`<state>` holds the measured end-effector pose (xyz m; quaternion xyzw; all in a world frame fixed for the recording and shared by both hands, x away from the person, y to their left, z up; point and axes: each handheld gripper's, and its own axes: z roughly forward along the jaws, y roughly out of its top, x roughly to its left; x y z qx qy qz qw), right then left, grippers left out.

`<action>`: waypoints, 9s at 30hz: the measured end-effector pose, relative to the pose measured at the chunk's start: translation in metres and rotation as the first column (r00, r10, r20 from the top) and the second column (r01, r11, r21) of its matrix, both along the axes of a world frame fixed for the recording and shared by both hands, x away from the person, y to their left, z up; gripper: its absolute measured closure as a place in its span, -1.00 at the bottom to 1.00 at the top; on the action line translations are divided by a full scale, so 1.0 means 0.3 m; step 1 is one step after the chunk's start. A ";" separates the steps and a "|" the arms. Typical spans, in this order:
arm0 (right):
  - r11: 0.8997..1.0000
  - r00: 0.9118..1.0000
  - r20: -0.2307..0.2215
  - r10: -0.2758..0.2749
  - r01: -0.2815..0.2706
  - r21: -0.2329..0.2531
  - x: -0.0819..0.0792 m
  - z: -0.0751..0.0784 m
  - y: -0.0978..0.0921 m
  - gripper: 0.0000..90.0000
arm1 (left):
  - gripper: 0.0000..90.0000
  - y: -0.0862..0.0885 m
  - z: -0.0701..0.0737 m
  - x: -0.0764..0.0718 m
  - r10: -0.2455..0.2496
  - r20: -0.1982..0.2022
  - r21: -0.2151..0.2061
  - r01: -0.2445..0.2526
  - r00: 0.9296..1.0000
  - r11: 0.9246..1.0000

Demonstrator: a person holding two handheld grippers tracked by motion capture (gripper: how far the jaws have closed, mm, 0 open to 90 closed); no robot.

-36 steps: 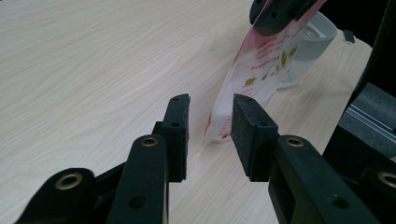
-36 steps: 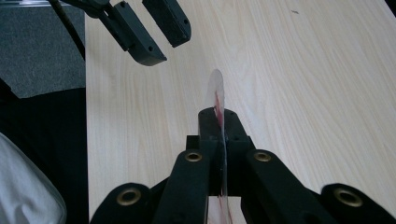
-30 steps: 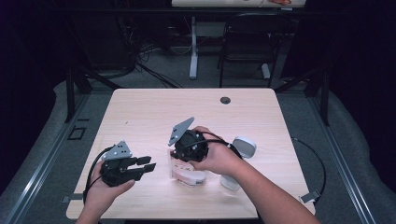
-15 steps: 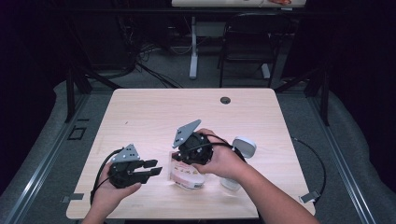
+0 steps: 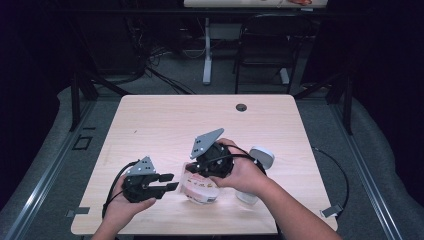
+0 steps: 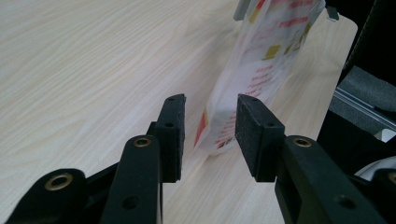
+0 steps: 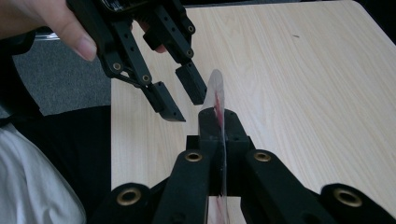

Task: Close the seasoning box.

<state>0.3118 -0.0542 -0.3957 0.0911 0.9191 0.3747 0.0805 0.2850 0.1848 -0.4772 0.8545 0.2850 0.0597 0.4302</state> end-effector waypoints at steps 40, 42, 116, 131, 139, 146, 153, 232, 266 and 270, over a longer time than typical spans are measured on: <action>0.997 0.998 0.051 0.023 -0.027 0.072 -0.041 0.119 -0.014 1.00 | 0.02 -0.056 -0.082 0.019 -0.109 -0.002 -0.034 0.109 0.994 0.993; 0.997 0.998 0.052 0.025 -0.029 0.073 -0.042 0.122 -0.014 1.00 | 0.00 -0.058 -0.087 0.020 -0.112 -0.007 -0.040 0.112 0.994 0.993; 0.995 0.999 0.021 -0.029 0.027 0.095 -0.047 0.125 -0.100 0.92 | 0.64 -0.051 -0.107 0.034 -0.171 -0.097 0.008 0.172 0.981 0.985; 0.987 0.998 0.006 -0.070 0.068 0.145 -0.057 0.101 -0.160 0.95 | 0.65 -0.055 -0.083 0.021 -0.173 -0.102 0.036 0.177 0.980 0.983; 0.985 0.997 0.010 -0.070 0.068 0.160 -0.065 0.088 -0.186 0.98 | 0.65 -0.052 -0.068 0.016 -0.168 -0.105 0.063 0.175 0.980 0.983; 0.982 0.997 -0.007 -0.073 0.073 0.174 -0.058 0.050 -0.196 0.98 | 0.65 -0.049 -0.086 0.018 -0.175 -0.133 0.074 0.186 0.976 0.980; 0.975 0.996 -0.021 -0.091 0.093 0.204 -0.055 0.013 -0.219 0.97 | 0.65 -0.045 -0.085 0.017 -0.175 -0.143 0.083 0.188 0.974 0.979; 0.955 0.980 -0.046 -0.195 0.201 0.219 -0.053 -0.108 -0.317 0.95 | 0.66 -0.049 -0.004 0.031 -0.157 -0.162 0.143 0.181 0.974 0.973; 0.943 0.975 -0.070 -0.210 0.221 0.248 -0.048 -0.100 -0.358 0.95 | 0.67 -0.045 0.090 0.043 -0.157 -0.117 0.144 0.173 0.981 0.974; 0.942 0.974 -0.073 -0.213 0.224 0.251 -0.047 -0.101 -0.361 0.95 | 0.67 -0.045 0.095 0.044 -0.157 -0.116 0.143 0.173 0.981 0.974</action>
